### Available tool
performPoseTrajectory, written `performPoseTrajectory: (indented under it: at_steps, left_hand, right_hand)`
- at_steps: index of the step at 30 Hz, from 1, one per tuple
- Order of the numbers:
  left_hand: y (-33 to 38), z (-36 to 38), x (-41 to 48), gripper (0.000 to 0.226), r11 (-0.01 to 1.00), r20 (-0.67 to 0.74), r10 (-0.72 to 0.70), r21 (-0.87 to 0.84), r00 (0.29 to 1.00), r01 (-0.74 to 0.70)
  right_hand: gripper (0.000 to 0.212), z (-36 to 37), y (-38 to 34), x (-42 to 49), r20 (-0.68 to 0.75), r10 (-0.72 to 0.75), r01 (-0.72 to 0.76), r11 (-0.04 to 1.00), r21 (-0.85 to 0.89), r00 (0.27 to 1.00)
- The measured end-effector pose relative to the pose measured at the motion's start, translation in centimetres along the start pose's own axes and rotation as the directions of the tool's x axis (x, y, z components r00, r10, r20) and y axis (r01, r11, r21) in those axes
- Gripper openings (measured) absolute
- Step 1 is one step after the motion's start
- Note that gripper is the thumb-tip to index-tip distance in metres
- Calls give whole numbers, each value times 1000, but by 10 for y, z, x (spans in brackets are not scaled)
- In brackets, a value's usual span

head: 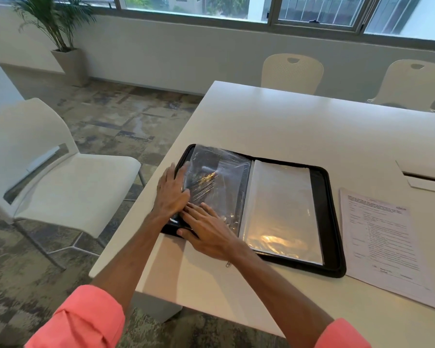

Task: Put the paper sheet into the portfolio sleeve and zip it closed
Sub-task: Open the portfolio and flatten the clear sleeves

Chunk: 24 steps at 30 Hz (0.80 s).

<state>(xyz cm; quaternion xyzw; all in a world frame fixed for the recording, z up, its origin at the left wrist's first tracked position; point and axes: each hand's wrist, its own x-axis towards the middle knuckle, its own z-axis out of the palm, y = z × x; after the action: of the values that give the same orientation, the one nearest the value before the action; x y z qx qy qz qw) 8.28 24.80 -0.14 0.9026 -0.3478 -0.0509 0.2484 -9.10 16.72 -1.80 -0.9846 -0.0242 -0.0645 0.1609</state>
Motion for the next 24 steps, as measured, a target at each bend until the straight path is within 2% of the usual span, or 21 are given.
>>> performPoseTrajectory:
  at_steps: [2, 4, 6, 8, 10, 13, 16, 20, 24]
  left_hand:
    - [5, 0, 5, 82, 985, -7, 167, 44, 986, -166]
    - [14, 3, 17, 72, 959, 45, 269, 79, 962, -272]
    - [20, 9, 31, 62, 951, 127, 257, 141, 958, -273]
    - [23, 13, 39, 61, 964, 183, 160, 183, 970, -193]
    - [25, 16, 43, 64, 973, 178, 109, 181, 978, -141]
    - [39, 19, 45, 68, 967, 124, 173, 169, 977, -192]
    - [68, 26, 48, 69, 958, 118, 230, 145, 966, -246]
    - [111, 48, 43, 68, 949, 147, 277, 115, 949, -295]
    - [152, 79, 33, 67, 939, 153, 325, 69, 933, -338]
  right_hand:
    - [66, 2, 2, -3, 0, 0, 0, 1000, -20, 1000]
    - [67, 2, 2, -3, -3, 4, -4, 999, -38, 1000]
    - [65, 2, 2, -4, -12, -3, 3, 999, -47, 1000]
    - [63, 1, 3, -7, -20, -9, 9, 999, -35, 1000]
    - [61, -3, 7, -11, -24, -3, 3, 1000, -18, 1000]
    - [59, -12, 19, -23, -69, 34, -35, 999, -13, 997]
    - [61, -23, 40, -41, -148, 191, -200, 979, -43, 970]
    - [64, -46, 86, -76, -198, 467, -489, 869, -76, 862]
    - [64, -72, 127, -119, -239, 590, -624, 775, -98, 771]
